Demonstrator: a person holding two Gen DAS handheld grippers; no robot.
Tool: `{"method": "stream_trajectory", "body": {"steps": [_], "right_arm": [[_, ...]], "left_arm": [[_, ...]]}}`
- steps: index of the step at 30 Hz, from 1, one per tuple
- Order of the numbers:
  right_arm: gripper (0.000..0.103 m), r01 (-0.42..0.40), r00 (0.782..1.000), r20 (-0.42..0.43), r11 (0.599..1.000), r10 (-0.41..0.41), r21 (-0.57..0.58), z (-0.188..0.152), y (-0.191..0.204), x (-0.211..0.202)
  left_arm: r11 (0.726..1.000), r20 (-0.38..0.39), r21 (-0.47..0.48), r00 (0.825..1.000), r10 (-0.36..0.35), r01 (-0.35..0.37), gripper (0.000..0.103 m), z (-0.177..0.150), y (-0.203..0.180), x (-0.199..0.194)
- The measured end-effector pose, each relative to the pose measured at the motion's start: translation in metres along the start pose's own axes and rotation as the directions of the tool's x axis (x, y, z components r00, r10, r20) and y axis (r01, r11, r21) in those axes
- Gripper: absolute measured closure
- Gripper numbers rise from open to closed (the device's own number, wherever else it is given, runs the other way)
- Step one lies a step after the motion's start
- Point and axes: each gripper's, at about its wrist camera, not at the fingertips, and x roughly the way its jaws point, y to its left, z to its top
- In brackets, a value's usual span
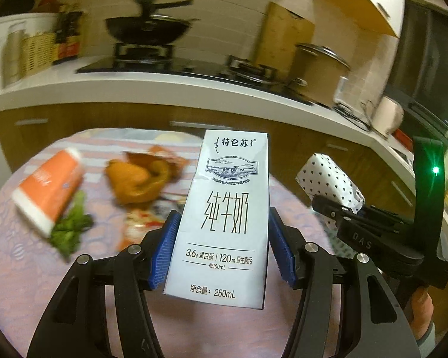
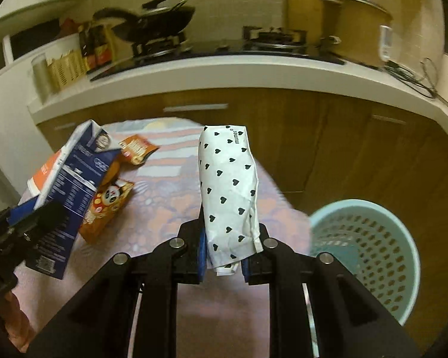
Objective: Collect trash
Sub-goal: 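Carry the carton and paper over the basket and open both tools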
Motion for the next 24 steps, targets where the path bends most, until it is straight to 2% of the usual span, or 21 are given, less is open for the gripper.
{"method": "stream_trajectory", "body": {"steps": [8, 15, 20, 24], "right_arm": [[0.088, 0.076, 0.997, 0.022, 0.995, -0.078, 0.066, -0.007, -0.056, -0.035], [0.088, 0.144, 0.989, 0.001, 0.981, -0.146, 0.133, -0.021, -0.112, -0.048], [0.088, 0.179, 0.984, -0.050, 0.966, -0.172, 0.185, -0.038, -0.155, -0.043], [0.088, 0.184, 0.980, -0.118, 0.955, -0.160, 0.232, -0.055, -0.183, -0.026]], "left_arm": [[0.990, -0.017, 0.090, 0.994, -0.104, 0.105, 0.047, 0.004, -0.069, 0.018], [0.969, -0.063, 0.161, 0.982, -0.177, 0.185, 0.047, 0.000, -0.130, 0.043], [0.956, -0.115, 0.171, 0.969, -0.219, 0.237, 0.047, -0.008, -0.166, 0.074], [0.953, -0.170, 0.156, 0.958, -0.231, 0.258, 0.047, -0.016, -0.184, 0.105]]}}
